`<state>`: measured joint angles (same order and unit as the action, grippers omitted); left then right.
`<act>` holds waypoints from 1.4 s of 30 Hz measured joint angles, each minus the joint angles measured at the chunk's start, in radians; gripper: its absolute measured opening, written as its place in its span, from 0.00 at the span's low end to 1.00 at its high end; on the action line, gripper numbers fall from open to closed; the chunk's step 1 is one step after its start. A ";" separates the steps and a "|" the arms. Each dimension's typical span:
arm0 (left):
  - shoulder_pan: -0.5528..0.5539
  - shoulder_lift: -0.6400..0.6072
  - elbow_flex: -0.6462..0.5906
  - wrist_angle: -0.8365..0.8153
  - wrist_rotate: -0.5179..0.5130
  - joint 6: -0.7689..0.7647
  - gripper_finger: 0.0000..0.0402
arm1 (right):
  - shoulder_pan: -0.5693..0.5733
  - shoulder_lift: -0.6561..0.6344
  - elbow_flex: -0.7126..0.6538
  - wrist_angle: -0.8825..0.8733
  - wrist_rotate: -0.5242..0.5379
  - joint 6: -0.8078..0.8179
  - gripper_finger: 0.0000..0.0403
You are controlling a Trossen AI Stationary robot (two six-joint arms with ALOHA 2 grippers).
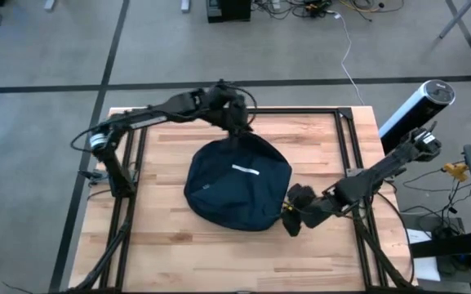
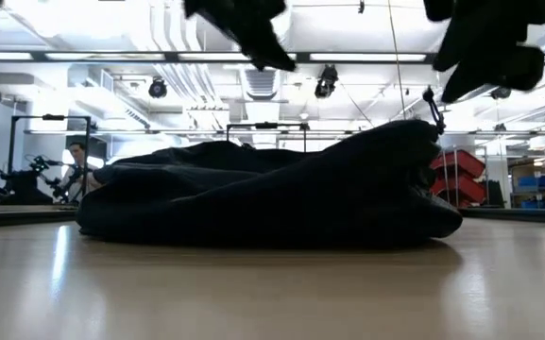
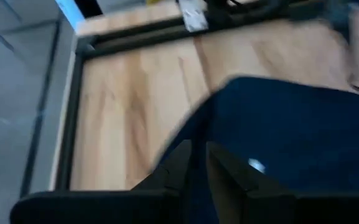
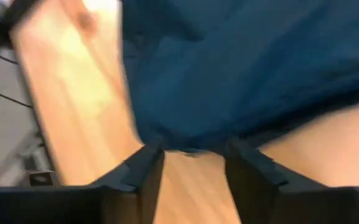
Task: Unpack backpack
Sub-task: Open the black backpack
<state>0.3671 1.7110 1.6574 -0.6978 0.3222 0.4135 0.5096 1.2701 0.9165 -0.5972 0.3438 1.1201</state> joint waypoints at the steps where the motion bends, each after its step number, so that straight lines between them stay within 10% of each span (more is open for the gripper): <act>1: -0.005 -0.023 -0.012 -0.032 0.000 -0.023 0.09 | -0.006 -0.015 0.021 -0.068 0.013 -0.024 0.46; 9: -0.133 -0.221 -0.272 -0.035 -0.189 -0.297 0.09 | -0.147 -0.127 0.045 -0.469 0.208 -0.250 0.54; 19: -0.458 -0.335 -0.643 0.432 -0.547 -0.767 0.09 | -0.377 -0.135 -0.138 -0.270 0.156 -0.726 0.42; 29: -0.731 -0.150 -0.642 0.548 -0.903 -1.094 0.09 | -0.424 -0.045 -0.155 0.099 -0.143 -1.061 0.26; 42: -0.742 0.039 -0.487 0.558 -0.994 -1.211 0.12 | -0.416 0.184 -0.153 0.516 -0.371 -1.107 0.06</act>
<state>-0.3749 1.7502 1.1706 -0.1400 -0.6715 -0.7978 0.0937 1.4540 0.7631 -0.0815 -0.0273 0.0130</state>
